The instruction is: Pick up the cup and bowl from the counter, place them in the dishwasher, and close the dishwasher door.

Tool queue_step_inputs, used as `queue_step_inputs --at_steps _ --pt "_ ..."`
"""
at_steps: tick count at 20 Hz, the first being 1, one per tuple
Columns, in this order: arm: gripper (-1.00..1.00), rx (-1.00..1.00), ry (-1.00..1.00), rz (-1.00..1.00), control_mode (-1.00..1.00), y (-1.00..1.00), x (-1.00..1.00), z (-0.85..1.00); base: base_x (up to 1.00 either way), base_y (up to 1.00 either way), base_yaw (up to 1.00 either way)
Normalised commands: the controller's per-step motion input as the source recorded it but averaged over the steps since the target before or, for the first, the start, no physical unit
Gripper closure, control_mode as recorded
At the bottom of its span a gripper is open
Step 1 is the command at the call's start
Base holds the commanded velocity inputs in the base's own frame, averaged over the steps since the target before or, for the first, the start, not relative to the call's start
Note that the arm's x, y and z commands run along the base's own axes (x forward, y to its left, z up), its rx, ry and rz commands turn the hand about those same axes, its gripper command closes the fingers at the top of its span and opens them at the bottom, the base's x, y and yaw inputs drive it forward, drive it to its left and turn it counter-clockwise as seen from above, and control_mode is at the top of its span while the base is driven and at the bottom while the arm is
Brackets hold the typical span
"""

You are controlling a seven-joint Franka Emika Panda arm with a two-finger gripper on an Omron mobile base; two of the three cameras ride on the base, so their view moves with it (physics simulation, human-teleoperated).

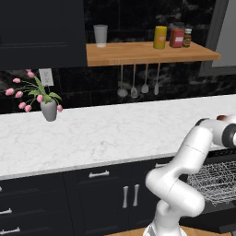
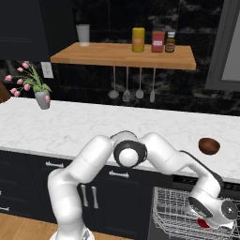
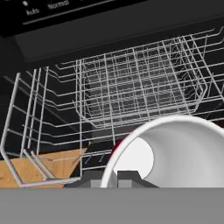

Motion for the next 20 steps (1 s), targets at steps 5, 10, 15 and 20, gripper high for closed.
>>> queue_step_inputs --at_steps 5,10,15,20 --pt "1.0 0.0 0.06 0.0 -1.0 0.0 0.37 -0.57 0.0 0.0 0.0" --pt "1.0 0.0 0.07 0.0 -1.0 0.0 0.0 -0.87 0.0 0.0 0.0" --pt "1.0 0.0 0.11 0.0 -1.0 0.0 -0.1 -0.59 0.0 0.0 0.0" --pt "-1.0 0.0 0.03 0.0 -1.0 0.0 -0.04 -0.07 0.0 0.0 0.0"
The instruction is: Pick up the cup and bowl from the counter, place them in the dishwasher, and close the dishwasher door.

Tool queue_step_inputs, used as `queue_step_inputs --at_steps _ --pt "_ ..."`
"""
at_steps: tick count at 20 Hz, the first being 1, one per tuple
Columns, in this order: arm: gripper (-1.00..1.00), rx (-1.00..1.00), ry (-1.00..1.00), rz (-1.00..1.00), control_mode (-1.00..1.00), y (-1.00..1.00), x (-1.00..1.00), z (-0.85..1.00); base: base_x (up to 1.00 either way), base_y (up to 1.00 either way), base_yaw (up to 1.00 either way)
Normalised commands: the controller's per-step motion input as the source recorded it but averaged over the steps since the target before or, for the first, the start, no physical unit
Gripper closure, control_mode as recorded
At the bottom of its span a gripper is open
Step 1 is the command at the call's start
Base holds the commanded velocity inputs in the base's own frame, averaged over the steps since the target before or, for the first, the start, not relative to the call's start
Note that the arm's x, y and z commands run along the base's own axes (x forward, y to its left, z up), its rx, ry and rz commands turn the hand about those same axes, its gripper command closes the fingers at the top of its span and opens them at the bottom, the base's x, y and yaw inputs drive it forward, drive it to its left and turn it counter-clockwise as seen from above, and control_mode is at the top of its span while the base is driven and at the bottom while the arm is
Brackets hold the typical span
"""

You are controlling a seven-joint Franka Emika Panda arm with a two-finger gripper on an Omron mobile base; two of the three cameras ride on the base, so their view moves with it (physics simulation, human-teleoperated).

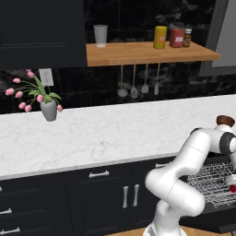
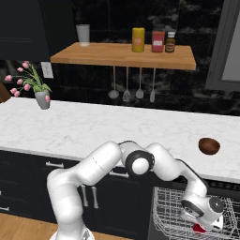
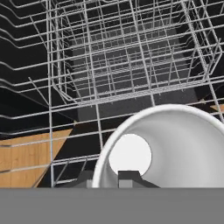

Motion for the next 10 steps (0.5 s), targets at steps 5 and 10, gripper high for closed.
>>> queue_step_inputs --at_steps 5,10 --pt "-1.0 0.0 -0.01 0.0 -1.0 0.0 -0.05 0.0 0.0 0.0 0.0" --pt "-1.0 -0.01 -0.03 0.0 -1.0 0.0 -0.11 0.33 0.0 0.0 0.0"
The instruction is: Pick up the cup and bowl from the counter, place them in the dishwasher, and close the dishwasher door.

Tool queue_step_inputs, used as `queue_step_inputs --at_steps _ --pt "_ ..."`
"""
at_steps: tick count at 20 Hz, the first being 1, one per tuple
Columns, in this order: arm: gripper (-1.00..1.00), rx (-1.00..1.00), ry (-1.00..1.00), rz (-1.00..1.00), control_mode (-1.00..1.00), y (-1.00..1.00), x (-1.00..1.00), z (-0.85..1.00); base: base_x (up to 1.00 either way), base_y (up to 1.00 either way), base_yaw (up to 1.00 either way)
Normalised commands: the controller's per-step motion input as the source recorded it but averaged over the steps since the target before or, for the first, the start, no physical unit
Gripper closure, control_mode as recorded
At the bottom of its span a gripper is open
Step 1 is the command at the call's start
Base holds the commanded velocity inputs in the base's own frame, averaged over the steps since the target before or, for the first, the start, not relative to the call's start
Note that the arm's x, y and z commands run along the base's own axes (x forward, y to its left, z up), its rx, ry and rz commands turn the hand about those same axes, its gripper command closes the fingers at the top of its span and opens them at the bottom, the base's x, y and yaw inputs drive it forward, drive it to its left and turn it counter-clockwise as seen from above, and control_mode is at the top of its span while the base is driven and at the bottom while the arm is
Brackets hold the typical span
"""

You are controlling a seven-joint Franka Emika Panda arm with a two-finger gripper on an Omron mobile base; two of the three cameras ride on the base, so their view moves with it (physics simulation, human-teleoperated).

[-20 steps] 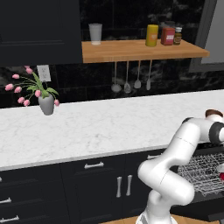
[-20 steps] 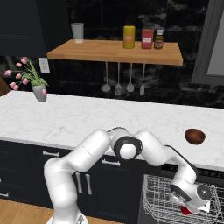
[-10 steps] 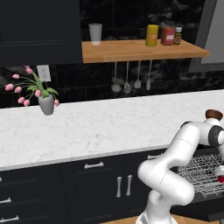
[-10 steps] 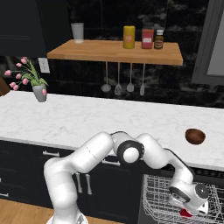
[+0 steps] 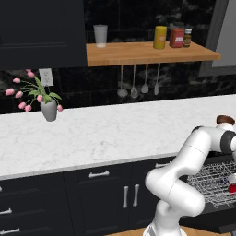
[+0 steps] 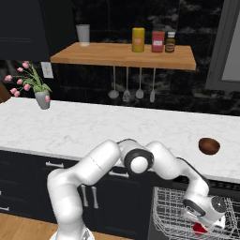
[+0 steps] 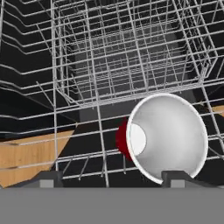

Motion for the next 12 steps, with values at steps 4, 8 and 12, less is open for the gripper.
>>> queue_step_inputs --at_steps 4,8,12 --pt "-1.0 -0.01 -0.05 0.0 -1.0 0.0 -0.17 0.76 0.0 0.0 0.0" --pt "-1.0 -0.04 0.0 0.0 -1.0 0.0 -0.01 0.93 0.0 0.0 0.0" --pt "-1.0 -0.06 0.0 0.0 -1.0 0.0 0.17 0.2 0.0 0.0 0.0"
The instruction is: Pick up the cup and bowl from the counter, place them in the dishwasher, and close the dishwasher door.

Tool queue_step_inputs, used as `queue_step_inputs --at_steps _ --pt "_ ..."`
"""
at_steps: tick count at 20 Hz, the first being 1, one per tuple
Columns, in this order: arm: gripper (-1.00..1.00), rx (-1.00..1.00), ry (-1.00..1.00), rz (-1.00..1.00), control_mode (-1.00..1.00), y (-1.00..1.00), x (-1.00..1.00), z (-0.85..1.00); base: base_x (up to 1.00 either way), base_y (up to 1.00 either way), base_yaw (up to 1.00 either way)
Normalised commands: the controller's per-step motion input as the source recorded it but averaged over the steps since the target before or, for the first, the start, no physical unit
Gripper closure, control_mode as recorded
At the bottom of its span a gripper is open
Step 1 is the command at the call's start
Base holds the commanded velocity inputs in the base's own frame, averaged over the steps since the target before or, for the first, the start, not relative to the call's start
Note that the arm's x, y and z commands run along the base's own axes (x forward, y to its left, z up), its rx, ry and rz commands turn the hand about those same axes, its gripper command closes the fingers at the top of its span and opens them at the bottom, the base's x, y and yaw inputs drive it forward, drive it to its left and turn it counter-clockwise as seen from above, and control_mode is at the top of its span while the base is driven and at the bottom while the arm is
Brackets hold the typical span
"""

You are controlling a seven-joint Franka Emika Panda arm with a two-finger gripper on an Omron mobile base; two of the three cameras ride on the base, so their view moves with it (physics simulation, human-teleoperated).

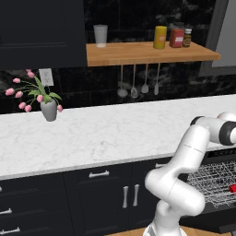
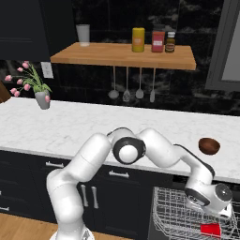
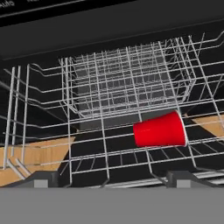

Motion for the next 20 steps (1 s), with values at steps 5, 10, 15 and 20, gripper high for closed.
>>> queue_step_inputs --at_steps 5,10,15,20 --pt "-1.0 -0.05 -0.04 0.0 -1.0 0.03 -0.17 0.63 0.0 0.0 0.0" --pt "-1.0 -0.06 -0.05 0.0 -1.0 0.08 -0.26 1.0 0.0 0.0 0.0" --pt "-1.0 -0.09 0.0 0.0 -1.0 0.16 0.0 1.0 0.0 0.0 0.0" --pt "-1.0 -0.17 0.13 0.0 -1.0 0.21 0.24 1.0 0.0 0.0 0.0"
